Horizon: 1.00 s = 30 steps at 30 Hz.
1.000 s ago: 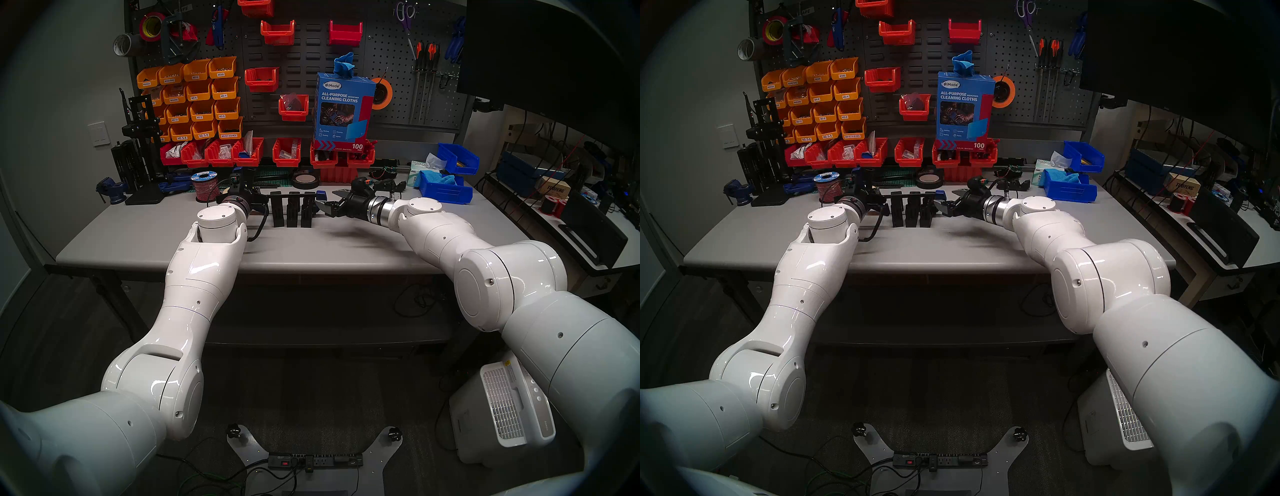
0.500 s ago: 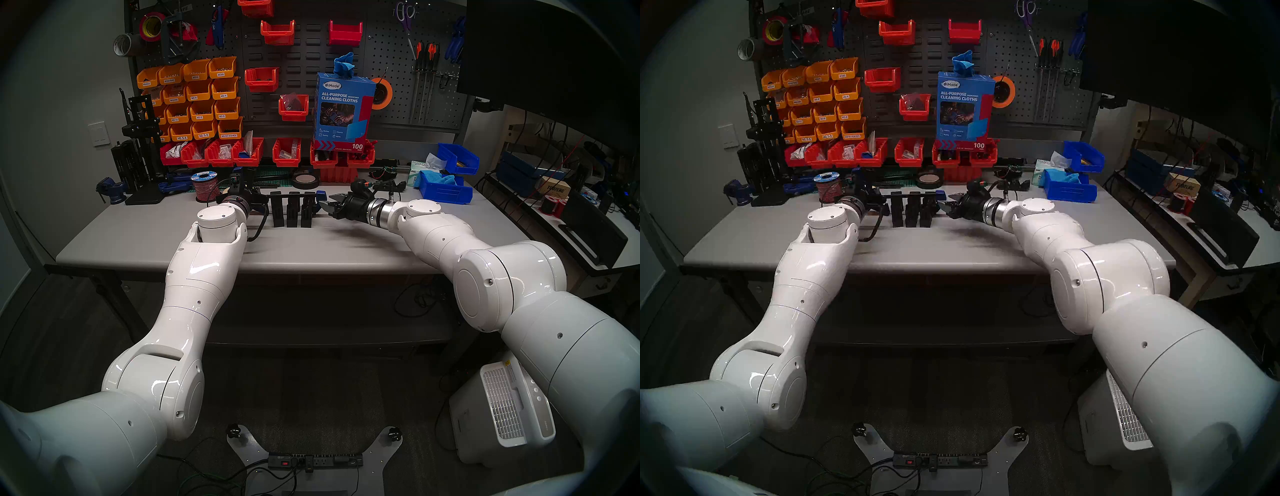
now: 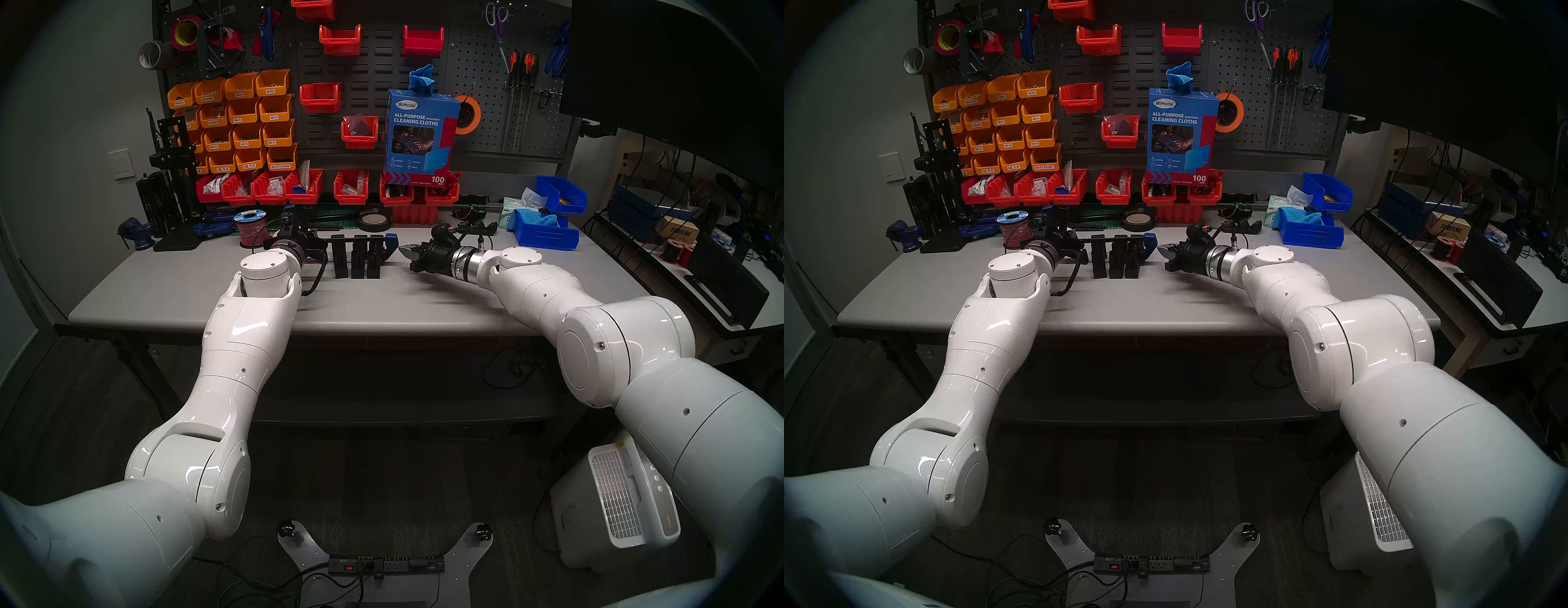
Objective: Clamp the two 3D printed pieces together with the clamp
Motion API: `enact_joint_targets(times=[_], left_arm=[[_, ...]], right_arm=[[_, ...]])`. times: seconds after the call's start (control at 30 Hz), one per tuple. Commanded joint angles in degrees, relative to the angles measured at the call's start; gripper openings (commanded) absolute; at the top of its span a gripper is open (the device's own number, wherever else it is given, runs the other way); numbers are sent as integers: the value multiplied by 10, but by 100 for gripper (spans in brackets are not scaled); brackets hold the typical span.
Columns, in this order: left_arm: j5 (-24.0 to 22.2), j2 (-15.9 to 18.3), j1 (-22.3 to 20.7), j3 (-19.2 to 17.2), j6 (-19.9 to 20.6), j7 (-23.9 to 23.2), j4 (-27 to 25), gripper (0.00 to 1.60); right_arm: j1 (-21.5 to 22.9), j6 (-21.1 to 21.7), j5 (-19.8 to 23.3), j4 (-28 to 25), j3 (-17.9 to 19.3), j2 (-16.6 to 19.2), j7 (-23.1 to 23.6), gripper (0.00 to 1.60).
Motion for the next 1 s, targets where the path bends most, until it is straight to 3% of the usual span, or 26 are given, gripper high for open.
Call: enact_joint_targets(times=[0.0,0.07,0.27,0.3,0.4,0.47,0.5,0.57,0.97], left_arm=[[-1,-2,-32,-3,-11,-1,-24,0],[0,-2,-32,-3,-11,-1,-24,0],[2,-3,-32,-4,-11,-2,-24,0],[2,-3,-32,-5,-10,-2,-24,0],[3,-4,-32,-5,-10,-2,-24,0],[4,-4,-32,-6,-10,-2,-24,0],[4,-4,-32,-6,-10,-2,-24,0],[5,-5,-32,-6,-10,-2,-24,0],[8,-7,-32,-10,-10,-4,-24,0]], right_arm=[[21,-4,-2,-14,-1,1,2,26],[21,-4,-2,-14,-1,1,3,35],[21,-5,-3,-14,-2,1,5,9],[20,-5,-3,-14,-2,1,5,11],[20,-5,-3,-14,-1,0,5,40],[20,-5,-3,-14,0,0,6,88],[20,-5,-3,-14,0,0,6,131],[20,-5,-3,-14,0,0,7,160],[19,-11,-6,-17,-2,-12,7,160]])
